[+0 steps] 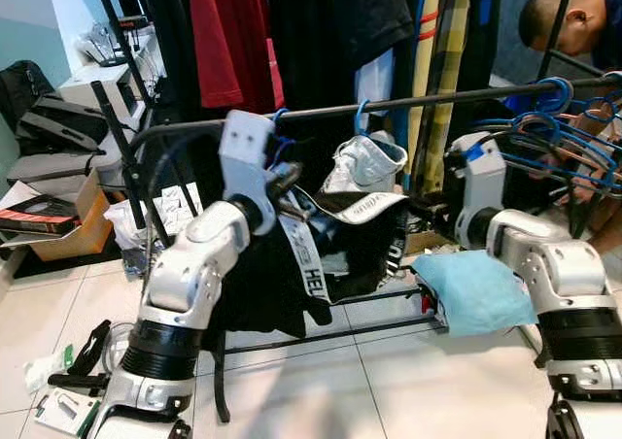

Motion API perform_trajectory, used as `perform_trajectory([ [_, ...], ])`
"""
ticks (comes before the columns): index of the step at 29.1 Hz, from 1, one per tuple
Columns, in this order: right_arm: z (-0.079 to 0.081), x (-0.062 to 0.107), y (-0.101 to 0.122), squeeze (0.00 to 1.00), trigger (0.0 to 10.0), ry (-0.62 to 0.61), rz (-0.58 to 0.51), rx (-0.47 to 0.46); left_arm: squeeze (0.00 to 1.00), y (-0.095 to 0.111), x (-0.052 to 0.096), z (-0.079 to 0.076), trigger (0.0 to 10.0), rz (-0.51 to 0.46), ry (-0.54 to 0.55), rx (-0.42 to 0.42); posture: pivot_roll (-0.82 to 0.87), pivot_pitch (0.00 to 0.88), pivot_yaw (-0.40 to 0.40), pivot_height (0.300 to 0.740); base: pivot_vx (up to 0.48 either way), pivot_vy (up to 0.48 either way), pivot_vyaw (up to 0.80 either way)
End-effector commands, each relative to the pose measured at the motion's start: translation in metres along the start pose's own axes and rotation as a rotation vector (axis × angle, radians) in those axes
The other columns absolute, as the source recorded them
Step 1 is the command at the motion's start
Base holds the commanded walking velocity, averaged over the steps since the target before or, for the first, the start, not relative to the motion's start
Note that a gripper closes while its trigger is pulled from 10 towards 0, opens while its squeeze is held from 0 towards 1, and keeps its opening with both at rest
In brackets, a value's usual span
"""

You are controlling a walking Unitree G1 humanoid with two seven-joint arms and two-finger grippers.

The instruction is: Hang hanger

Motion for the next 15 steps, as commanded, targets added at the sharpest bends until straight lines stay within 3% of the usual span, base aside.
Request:
perform_trajectory([
  [1, 0.006, 0.001, 0.003, 1.00, 10.0, 0.045, -0.032, -0.011, 0.00, 0.011, -0.002, 0.007, 10.0, -0.041, 0.031, 0.025, -0.11, 0.000, 0.059, 0.740, 0.000, 0.000, 0.00],
  [4, 0.007, 0.009, 0.008, 1.00, 10.0, 0.088, -0.087, -0.014, 0.00, 0.022, -0.003, 0.018, 10.0, -0.088, 0.085, 0.089, -0.11, 0.000, 0.062, 0.740, 0.000, 0.000, 0.00],
  [10, 0.000, 0.014, 0.007, 1.00, 10.0, 0.064, -0.113, -0.035, 0.00, 0.032, -0.003, 0.024, 10.0, -0.125, 0.105, 0.143, -0.11, 0.000, 0.068, 0.740, 0.000, 0.000, 0.00],
  [11, 0.010, 0.016, 0.001, 1.00, 10.0, 0.128, -0.095, -0.066, 0.00, 0.038, -0.004, 0.025, 10.0, -0.143, 0.111, 0.175, -0.11, 0.000, 0.068, 0.740, 0.000, 0.000, 0.00],
  [12, 0.010, 0.016, 0.001, 1.00, 10.0, 0.128, -0.095, -0.066, 0.00, 0.038, -0.004, 0.025, 10.0, -0.143, 0.111, 0.175, -0.11, 0.000, 0.068, 0.740, 0.000, 0.000, 0.00],
  [13, 0.027, 0.021, -0.009, 1.00, 10.0, 0.231, -0.055, -0.087, 0.00, 0.042, -0.004, 0.026, 10.0, -0.156, 0.117, 0.194, -0.11, 0.000, 0.071, 0.740, 0.000, 0.000, 0.00],
  [15, 0.027, 0.021, -0.009, 1.00, 10.0, 0.231, -0.055, -0.087, 0.00, 0.042, -0.004, 0.026, 10.0, -0.156, 0.117, 0.194, -0.11, 0.000, 0.071, 0.740, 0.000, 0.000, 0.00],
])
Point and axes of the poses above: a point about 5 cm out from each wrist's last joint towards the gripper, its own x axis pointing back from the gripper into the wrist, its own y axis along the axis of the wrist's last joint, z = x × y, the point moved 5 cm from there along -x, pointing out of the wrist towards the gripper, and after that the axes turned 12 degrees about -x, right-handed, at the moved point
